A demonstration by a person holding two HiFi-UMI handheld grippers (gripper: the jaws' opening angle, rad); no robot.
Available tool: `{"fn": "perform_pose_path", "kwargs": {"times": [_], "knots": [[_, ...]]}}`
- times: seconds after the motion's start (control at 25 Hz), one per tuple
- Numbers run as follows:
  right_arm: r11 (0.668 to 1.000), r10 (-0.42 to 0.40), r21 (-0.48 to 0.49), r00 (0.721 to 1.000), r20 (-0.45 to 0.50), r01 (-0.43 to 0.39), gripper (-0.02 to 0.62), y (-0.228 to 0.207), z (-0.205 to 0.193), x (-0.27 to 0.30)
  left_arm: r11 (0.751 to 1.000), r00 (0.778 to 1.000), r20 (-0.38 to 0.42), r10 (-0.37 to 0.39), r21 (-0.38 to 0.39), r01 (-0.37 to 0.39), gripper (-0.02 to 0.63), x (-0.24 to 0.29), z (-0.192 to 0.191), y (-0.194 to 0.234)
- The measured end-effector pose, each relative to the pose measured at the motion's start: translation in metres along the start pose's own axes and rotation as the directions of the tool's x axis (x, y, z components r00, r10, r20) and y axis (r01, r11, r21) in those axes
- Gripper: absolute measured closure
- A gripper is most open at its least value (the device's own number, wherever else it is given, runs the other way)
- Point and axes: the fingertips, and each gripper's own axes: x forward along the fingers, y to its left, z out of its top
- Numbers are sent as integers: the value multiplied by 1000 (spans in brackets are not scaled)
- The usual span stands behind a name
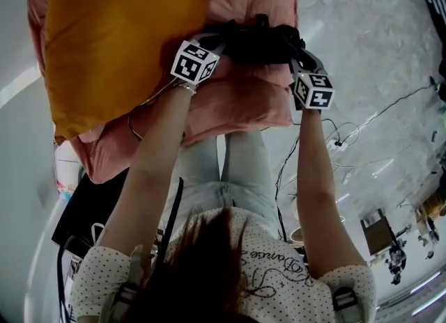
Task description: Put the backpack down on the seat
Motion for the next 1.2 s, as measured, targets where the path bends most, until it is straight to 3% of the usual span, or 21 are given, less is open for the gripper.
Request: {"fn": "perform_pose_path", "kwargs": {"times": [0.16, 0.28, 0.36, 0.52, 0.72, 1.08, 1.12, 1.2], "knots": [[1000, 18, -19, 1000, -13, -18, 476, -1, 1, 1, 992, 995, 22, 100, 82, -101, 559, -1, 0, 1], [999, 29, -24, 999, -19, -29, 451, 1, 1, 0, 987, 989, 49, 138, 81, -142, 532, -6, 1, -2], [999, 48, -26, 999, -19, -48, 350, 5, 3, -2, 985, 987, 59, 150, 77, -154, 517, -12, 3, -4], [998, 42, -44, 999, -5, -42, 299, 12, 11, -11, 982, 984, 63, 169, 79, -174, 492, -29, 5, -7], [995, 13, -97, 997, 72, -6, 293, 21, 48, -30, 974, 971, 124, 205, 71, -215, 488, -56, 18, -3], [990, 46, -137, 977, 207, -18, 293, 65, 119, -82, 975, 949, 240, 202, 47, -219, 488, -117, 47, -18], [991, 46, -132, 973, 225, -17, 299, 70, 126, -90, 976, 947, 253, 199, 41, -216, 488, -125, 50, -21], [992, 34, -127, 961, 276, 2, 377, 78, 141, -107, 977, 940, 282, 190, 37, -208, 498, -140, 60, -27]]}}
